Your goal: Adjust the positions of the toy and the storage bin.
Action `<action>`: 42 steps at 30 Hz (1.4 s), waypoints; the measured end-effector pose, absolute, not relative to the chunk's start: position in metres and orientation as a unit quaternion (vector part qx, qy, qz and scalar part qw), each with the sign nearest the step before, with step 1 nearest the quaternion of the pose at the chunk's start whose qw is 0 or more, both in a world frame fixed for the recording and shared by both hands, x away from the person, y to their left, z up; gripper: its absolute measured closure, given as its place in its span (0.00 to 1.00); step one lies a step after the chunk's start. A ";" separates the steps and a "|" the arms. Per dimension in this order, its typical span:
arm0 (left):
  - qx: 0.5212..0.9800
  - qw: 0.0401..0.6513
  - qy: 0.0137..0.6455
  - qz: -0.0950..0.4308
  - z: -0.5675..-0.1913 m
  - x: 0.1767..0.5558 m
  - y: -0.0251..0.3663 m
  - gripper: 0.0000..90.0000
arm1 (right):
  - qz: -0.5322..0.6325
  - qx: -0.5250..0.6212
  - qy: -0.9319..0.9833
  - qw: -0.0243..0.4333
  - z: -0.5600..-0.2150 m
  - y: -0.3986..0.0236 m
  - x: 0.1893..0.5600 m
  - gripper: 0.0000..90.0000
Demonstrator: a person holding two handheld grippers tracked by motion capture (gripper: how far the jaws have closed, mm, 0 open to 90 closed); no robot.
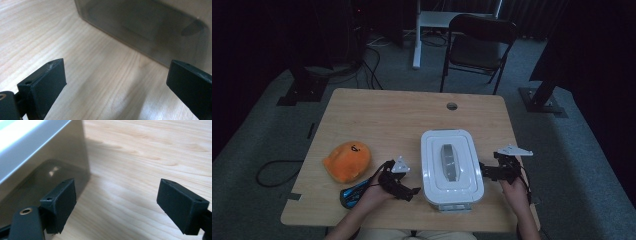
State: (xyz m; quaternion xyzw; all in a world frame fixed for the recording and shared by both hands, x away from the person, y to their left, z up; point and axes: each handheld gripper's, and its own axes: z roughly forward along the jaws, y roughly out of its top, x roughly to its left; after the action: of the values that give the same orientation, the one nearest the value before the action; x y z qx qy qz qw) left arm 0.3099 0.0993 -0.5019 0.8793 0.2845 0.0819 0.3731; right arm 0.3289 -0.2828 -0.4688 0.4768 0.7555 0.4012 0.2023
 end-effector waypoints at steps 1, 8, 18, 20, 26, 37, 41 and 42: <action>0.879 0.375 0.282 0.080 -0.503 0.308 0.100 0.03 | 0.403 0.481 0.752 0.201 -0.467 -0.285 0.329 0.17; 0.881 0.379 0.270 0.087 -0.507 0.295 0.097 0.03 | 0.450 0.500 0.716 0.188 -0.435 -0.294 0.320 0.15; 0.896 0.356 0.248 0.100 -0.517 0.284 0.094 0.03 | 0.489 0.455 0.726 0.160 -0.396 -0.268 0.298 0.14; 0.898 0.351 0.245 0.103 -0.520 0.283 0.093 0.03 | 0.487 0.446 0.733 0.164 -0.390 -0.259 0.294 0.14; 0.899 0.348 0.239 0.113 -0.524 0.281 0.092 0.03 | 0.477 0.415 0.757 0.163 -0.382 -0.231 0.283 0.14; 0.898 0.351 0.242 0.111 -0.524 0.282 0.092 0.03 | 0.462 0.394 0.783 0.136 -0.388 -0.199 0.278 0.15; 0.897 0.351 0.244 0.108 -0.525 0.282 0.092 0.03 | 0.453 0.392 0.789 0.134 -0.391 -0.193 0.277 0.16; 0.897 0.351 0.244 0.108 -0.525 0.283 0.092 0.03 | 0.452 0.393 0.789 0.134 -0.392 -0.192 0.277 0.16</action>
State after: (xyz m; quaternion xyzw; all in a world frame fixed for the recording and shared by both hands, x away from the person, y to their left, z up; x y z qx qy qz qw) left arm 0.2825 0.0919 -0.5246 0.8975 0.2442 0.1082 0.3510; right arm 0.2766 -0.1918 -0.3917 0.3932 0.7895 0.4520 0.1336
